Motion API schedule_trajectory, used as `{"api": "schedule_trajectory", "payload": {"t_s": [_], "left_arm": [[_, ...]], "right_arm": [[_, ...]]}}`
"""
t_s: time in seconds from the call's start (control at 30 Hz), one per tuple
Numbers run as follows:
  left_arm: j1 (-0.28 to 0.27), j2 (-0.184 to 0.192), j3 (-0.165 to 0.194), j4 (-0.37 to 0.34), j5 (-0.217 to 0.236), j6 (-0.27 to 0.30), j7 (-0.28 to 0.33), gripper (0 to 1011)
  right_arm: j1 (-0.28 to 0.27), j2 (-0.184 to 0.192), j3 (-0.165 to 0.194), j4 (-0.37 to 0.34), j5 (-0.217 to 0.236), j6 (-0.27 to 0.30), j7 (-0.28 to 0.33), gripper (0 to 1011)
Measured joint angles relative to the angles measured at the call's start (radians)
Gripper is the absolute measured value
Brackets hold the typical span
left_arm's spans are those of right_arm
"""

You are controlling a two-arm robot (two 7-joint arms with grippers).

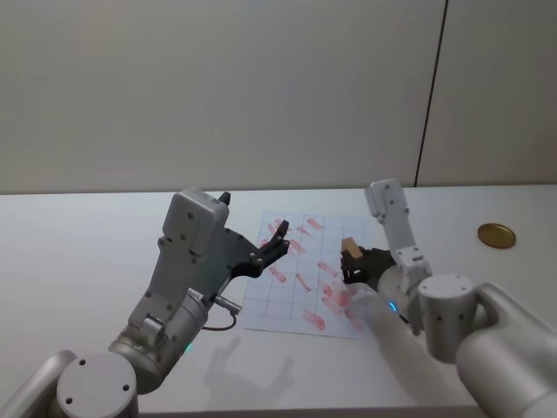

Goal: Use the one hand to pick up the stamp and affix it onto the A4 paper.

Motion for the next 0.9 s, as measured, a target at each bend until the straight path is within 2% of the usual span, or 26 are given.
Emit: {"api": "schedule_trajectory", "payload": {"t_s": [0.03, 0.17, 0.2, 0.4, 0.63, 0.9], "left_arm": [[0.0, 0.0, 0.0, 0.0, 0.0, 0.0, 0.0, 993], [0.0, 0.0, 0.0, 0.0, 0.0, 0.0, 0.0, 993], [0.0, 0.0, 0.0, 0.0, 0.0, 0.0, 0.0, 993], [0.0, 0.0, 0.0, 0.0, 0.0, 0.0, 0.0, 993], [0.0, 0.0, 0.0, 0.0, 0.0, 0.0, 0.0, 993], [0.0, 0.0, 0.0, 0.0, 0.0, 0.0, 0.0, 993]], "right_arm": [[0.023, -0.01, 0.0, 0.044, 0.001, -0.012, 0.0, 221], [0.069, -0.029, 0.001, 0.135, 0.004, -0.033, -0.001, 221], [0.069, -0.029, 0.001, 0.135, 0.004, -0.033, -0.001, 221], [0.131, -0.054, 0.008, 0.26, 0.01, -0.061, -0.008, 221], [0.168, -0.068, 0.013, 0.343, 0.011, -0.081, -0.015, 221], [0.186, -0.075, 0.014, 0.396, 0.005, -0.102, -0.021, 221]]}}
